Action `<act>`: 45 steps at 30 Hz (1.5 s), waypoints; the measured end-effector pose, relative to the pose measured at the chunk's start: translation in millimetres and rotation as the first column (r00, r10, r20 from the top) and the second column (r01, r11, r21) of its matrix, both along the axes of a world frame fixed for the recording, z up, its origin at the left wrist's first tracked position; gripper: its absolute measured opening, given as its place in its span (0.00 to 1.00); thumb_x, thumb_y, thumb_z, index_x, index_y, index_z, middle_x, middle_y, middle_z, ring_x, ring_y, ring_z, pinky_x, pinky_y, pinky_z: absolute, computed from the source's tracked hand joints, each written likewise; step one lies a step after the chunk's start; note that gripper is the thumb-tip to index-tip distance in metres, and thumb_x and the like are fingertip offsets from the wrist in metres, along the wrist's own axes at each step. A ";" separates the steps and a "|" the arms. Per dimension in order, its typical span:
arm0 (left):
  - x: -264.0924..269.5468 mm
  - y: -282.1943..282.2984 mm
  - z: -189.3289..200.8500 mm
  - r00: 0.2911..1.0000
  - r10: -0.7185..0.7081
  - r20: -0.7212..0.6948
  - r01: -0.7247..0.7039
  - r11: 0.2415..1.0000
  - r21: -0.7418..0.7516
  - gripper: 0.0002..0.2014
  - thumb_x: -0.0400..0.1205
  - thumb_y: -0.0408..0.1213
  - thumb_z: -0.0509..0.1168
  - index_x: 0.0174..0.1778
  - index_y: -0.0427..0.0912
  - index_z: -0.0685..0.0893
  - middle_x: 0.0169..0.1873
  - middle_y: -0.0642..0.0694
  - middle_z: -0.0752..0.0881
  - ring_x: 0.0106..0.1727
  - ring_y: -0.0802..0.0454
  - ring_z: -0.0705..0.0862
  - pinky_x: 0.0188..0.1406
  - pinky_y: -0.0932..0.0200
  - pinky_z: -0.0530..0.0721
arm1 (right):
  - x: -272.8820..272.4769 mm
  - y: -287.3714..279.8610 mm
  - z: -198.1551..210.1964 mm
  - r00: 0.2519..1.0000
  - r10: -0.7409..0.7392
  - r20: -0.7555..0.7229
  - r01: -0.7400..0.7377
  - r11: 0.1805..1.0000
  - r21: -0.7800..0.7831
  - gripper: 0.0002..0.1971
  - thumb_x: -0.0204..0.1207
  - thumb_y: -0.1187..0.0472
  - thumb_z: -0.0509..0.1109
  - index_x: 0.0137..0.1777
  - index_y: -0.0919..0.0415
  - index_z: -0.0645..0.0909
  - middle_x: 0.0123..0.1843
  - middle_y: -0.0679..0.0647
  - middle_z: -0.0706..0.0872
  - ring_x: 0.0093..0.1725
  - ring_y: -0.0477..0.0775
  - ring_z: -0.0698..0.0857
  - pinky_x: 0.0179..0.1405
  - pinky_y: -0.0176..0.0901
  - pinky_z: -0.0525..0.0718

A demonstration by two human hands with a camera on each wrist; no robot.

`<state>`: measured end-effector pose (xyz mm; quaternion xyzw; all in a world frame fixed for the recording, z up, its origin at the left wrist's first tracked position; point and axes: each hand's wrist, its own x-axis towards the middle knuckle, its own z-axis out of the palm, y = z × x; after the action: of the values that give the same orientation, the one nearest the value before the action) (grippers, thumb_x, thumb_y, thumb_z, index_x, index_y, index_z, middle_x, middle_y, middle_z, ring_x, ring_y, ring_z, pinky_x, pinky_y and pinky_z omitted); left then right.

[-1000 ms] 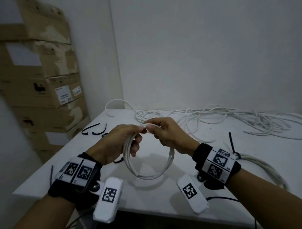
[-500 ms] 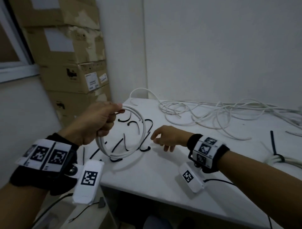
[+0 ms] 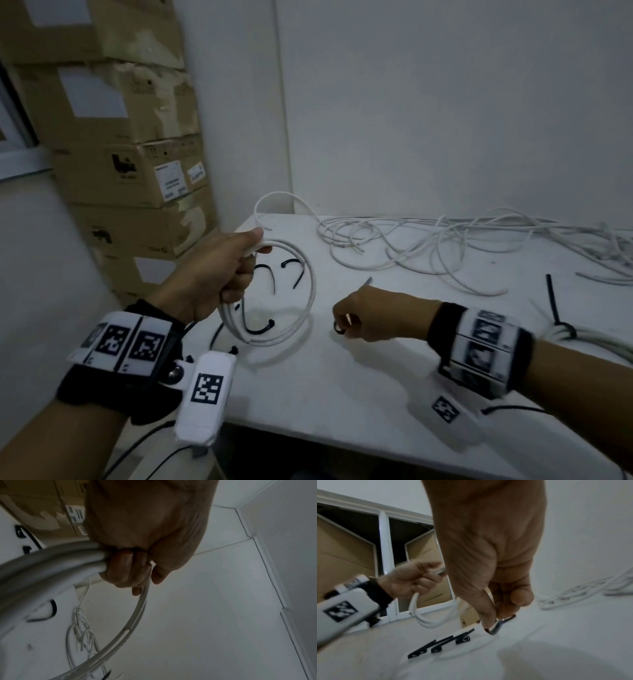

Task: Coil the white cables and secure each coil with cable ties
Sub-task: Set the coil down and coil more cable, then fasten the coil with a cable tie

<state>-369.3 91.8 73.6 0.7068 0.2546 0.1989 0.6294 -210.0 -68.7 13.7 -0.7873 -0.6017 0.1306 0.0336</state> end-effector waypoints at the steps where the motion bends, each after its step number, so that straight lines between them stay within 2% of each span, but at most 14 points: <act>1: 7.2 -5.0 -1.4 1.000 -0.017 -0.009 0.017 1.000 -0.024 0.16 0.88 0.46 0.54 0.50 0.36 0.80 0.19 0.53 0.61 0.15 0.60 0.57 0.13 0.69 0.55 | 2.0 -18.1 7.1 1.000 0.009 0.026 -0.009 0.999 0.034 0.03 0.78 0.64 0.66 0.47 0.59 0.81 0.45 0.49 0.81 0.43 0.49 0.79 0.42 0.42 0.81; 4: 30.9 -23.1 -5.3 0.997 -0.074 -0.026 0.071 0.993 -0.099 0.17 0.88 0.42 0.50 0.41 0.39 0.79 0.19 0.51 0.61 0.14 0.58 0.56 0.14 0.70 0.54 | 1.5 -77.9 32.1 0.996 0.028 0.086 -0.040 0.989 0.142 0.05 0.77 0.65 0.67 0.48 0.59 0.84 0.45 0.48 0.80 0.39 0.40 0.74 0.40 0.27 0.73; 8: 65.2 -59.0 -7.2 0.990 -0.133 -0.044 0.128 0.986 -0.109 0.17 0.85 0.38 0.50 0.28 0.45 0.65 0.18 0.50 0.62 0.15 0.56 0.56 0.16 0.68 0.53 | -20.8 -135.8 55.2 0.991 0.126 0.044 -0.134 0.945 0.298 0.05 0.77 0.63 0.68 0.49 0.57 0.85 0.44 0.44 0.77 0.35 0.37 0.72 0.38 0.22 0.69; 14: 109.5 -126.7 -0.3 0.959 -0.271 -0.081 0.267 0.962 -0.064 0.16 0.83 0.37 0.51 0.27 0.46 0.64 0.20 0.48 0.63 0.17 0.56 0.56 0.19 0.65 0.51 | -15.5 -136.8 31.0 0.991 0.132 -0.005 -0.131 0.988 0.084 0.08 0.73 0.73 0.66 0.48 0.64 0.84 0.44 0.54 0.79 0.40 0.50 0.74 0.41 0.42 0.74; 20: 134.3 -176.8 -1.8 0.932 -0.332 -0.148 0.348 0.932 0.104 0.15 0.81 0.31 0.51 0.26 0.42 0.64 0.17 0.46 0.64 0.15 0.54 0.58 0.19 0.68 0.53 | 23.7 -149.3 44.2 0.998 -0.034 0.061 0.017 0.963 0.269 0.08 0.73 0.75 0.65 0.46 0.67 0.83 0.47 0.58 0.81 0.40 0.48 0.72 0.34 0.35 0.69; 24: 143.4 -184.2 -9.0 0.936 -0.329 -0.125 0.348 0.920 0.183 0.13 0.83 0.33 0.57 0.32 0.37 0.69 0.17 0.44 0.67 0.15 0.53 0.61 0.19 0.66 0.57 | 31.9 -171.5 51.8 0.989 -0.107 0.106 0.048 0.890 0.454 0.08 0.78 0.71 0.64 0.51 0.61 0.82 0.40 0.43 0.71 0.35 0.44 0.69 0.34 0.32 0.69; 26: 146.0 -187.3 -11.4 0.938 -0.331 -0.100 0.344 0.926 0.154 0.07 0.84 0.37 0.59 0.44 0.38 0.74 0.17 0.46 0.72 0.15 0.54 0.64 0.17 0.66 0.59 | 33.7 -179.7 50.1 0.986 -0.110 0.125 0.035 0.870 0.492 0.06 0.80 0.68 0.63 0.52 0.61 0.81 0.43 0.45 0.71 0.38 0.47 0.70 0.36 0.33 0.69; 28: 148.0 -191.1 -12.7 0.931 -0.363 -0.030 0.363 0.919 0.155 0.06 0.85 0.37 0.60 0.56 0.50 0.78 0.16 0.49 0.72 0.15 0.55 0.64 0.16 0.67 0.60 | 35.1 -185.6 46.3 0.987 -0.090 0.136 0.005 0.849 0.528 0.06 0.80 0.68 0.64 0.52 0.64 0.82 0.48 0.50 0.76 0.40 0.47 0.73 0.40 0.42 0.77; 30: 150.4 -195.3 -14.8 0.918 -0.395 0.028 0.378 0.896 0.231 0.07 0.86 0.37 0.60 0.57 0.48 0.82 0.15 0.50 0.73 0.15 0.56 0.65 0.15 0.67 0.61 | 37.2 -191.0 42.6 0.991 -0.067 0.117 -0.018 0.795 0.607 0.06 0.77 0.70 0.66 0.50 0.65 0.84 0.48 0.53 0.80 0.40 0.40 0.73 0.43 0.33 0.79; 32: 150.8 -198.1 -16.5 0.919 -0.387 0.067 0.345 0.877 0.335 0.07 0.87 0.37 0.60 0.55 0.45 0.82 0.17 0.48 0.76 0.15 0.57 0.67 0.14 0.67 0.64 | 41.6 -196.1 38.8 0.997 -0.066 0.028 0.024 0.671 0.741 0.05 0.73 0.70 0.69 0.46 0.64 0.86 0.42 0.49 0.81 0.37 0.34 0.74 0.41 0.21 0.74; 35: 151.8 -200.1 -20.6 0.929 -0.354 0.107 0.285 0.869 0.403 0.06 0.87 0.35 0.58 0.54 0.47 0.80 0.21 0.43 0.81 0.14 0.59 0.70 0.13 0.67 0.66 | 44.3 -199.5 34.8 0.977 -0.092 -0.194 0.213 0.519 0.828 0.04 0.71 0.67 0.71 0.43 0.61 0.87 0.36 0.43 0.80 0.33 0.40 0.77 0.36 0.26 0.74; 41: 152.2 -198.2 -30.5 0.925 -0.344 0.164 0.257 0.880 0.398 0.07 0.86 0.33 0.59 0.53 0.50 0.79 0.21 0.46 0.75 0.17 0.53 0.62 0.15 0.65 0.63 | 37.6 -201.6 26.7 0.916 0.039 -0.400 0.336 0.472 0.815 0.06 0.71 0.67 0.72 0.46 0.60 0.87 0.38 0.47 0.84 0.34 0.45 0.80 0.39 0.42 0.82; 43: 152.2 -198.3 -33.0 0.918 -0.351 0.185 0.254 0.878 0.406 0.08 0.85 0.34 0.60 0.51 0.53 0.80 0.20 0.48 0.76 0.17 0.52 0.62 0.17 0.63 0.62 | 37.1 -201.1 26.8 0.845 0.107 -0.525 0.436 0.430 0.790 0.09 0.72 0.69 0.72 0.50 0.58 0.85 0.35 0.46 0.83 0.36 0.53 0.81 0.46 0.53 0.85; 45: 153.0 -200.8 -35.3 0.916 -0.341 0.212 0.229 0.877 0.422 0.10 0.85 0.33 0.60 0.48 0.55 0.82 0.20 0.48 0.77 0.18 0.53 0.62 0.18 0.62 0.62 | 37.5 -197.4 26.2 0.713 0.210 -0.668 0.579 0.361 0.731 0.12 0.72 0.75 0.72 0.51 0.60 0.83 0.34 0.47 0.81 0.37 0.51 0.81 0.49 0.52 0.85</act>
<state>-216.3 -109.0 38.2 0.8119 0.0107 0.2475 0.5287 -172.5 -266.2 40.0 -0.5945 -0.4097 0.0427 0.6906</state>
